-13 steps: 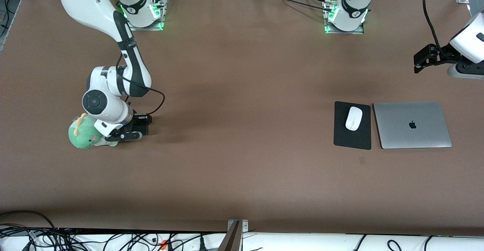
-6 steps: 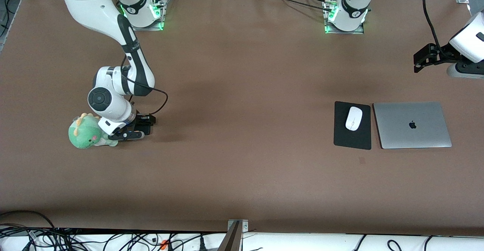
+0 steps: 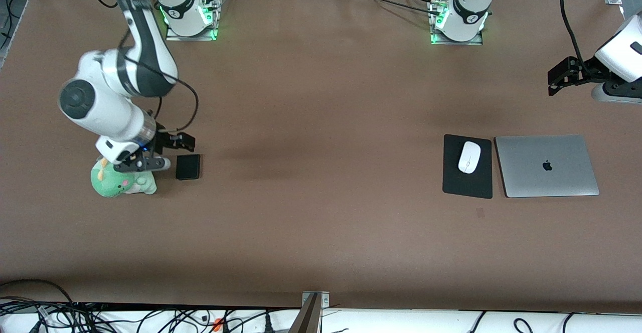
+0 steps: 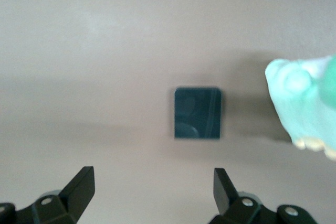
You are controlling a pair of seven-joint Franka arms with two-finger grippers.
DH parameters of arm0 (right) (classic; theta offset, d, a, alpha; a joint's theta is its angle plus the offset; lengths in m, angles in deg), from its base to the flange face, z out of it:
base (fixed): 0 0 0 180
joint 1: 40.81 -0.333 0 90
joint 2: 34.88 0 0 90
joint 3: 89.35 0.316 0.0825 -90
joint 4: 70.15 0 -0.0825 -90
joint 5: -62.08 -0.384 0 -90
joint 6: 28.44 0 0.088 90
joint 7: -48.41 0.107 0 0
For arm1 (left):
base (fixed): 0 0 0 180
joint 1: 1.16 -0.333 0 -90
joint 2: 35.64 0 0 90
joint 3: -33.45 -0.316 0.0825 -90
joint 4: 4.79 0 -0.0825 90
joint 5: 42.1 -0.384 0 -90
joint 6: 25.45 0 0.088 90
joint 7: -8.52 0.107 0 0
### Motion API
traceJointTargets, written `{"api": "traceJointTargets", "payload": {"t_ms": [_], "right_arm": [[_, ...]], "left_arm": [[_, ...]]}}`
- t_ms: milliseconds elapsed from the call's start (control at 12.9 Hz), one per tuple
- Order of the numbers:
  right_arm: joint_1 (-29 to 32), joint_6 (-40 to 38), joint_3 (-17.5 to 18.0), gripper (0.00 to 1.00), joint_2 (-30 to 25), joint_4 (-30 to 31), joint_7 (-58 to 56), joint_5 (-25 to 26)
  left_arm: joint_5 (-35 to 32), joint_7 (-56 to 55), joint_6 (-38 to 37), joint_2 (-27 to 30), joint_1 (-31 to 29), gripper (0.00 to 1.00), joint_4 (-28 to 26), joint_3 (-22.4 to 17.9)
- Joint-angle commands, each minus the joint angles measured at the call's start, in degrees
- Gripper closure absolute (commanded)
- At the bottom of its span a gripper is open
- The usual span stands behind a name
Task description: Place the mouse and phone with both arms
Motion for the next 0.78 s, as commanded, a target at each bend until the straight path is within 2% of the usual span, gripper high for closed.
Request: {"api": "traceJointTargets", "payload": {"t_ms": [0,233,388,698], "right_arm": [[-0.16,-11.34,0.07,0.0,-8.24,-2.07,4.51,5.51],[0.89,-17.0,0.07,0.0,-14.94,-3.05,4.52,6.59],[6.05,-20.42,2.69,0.0,-15.66,-4.96,3.12,7.2],[18.54,-25.18,14.28,0.0,-15.57,-7.88,0.14,9.4]], "left_arm": [[1.27,0.95,-2.96,0.84,-0.18,0.0,0.36,2.08],[1.18,0.95,-3.15,1.36,-0.62,0.0,0.45,2.45],[1.18,1.04,-3.15,1.36,-0.7,0.0,0.54,2.45],[1.27,1.04,-3.24,1.36,-0.88,0.0,0.54,1.93]]}}
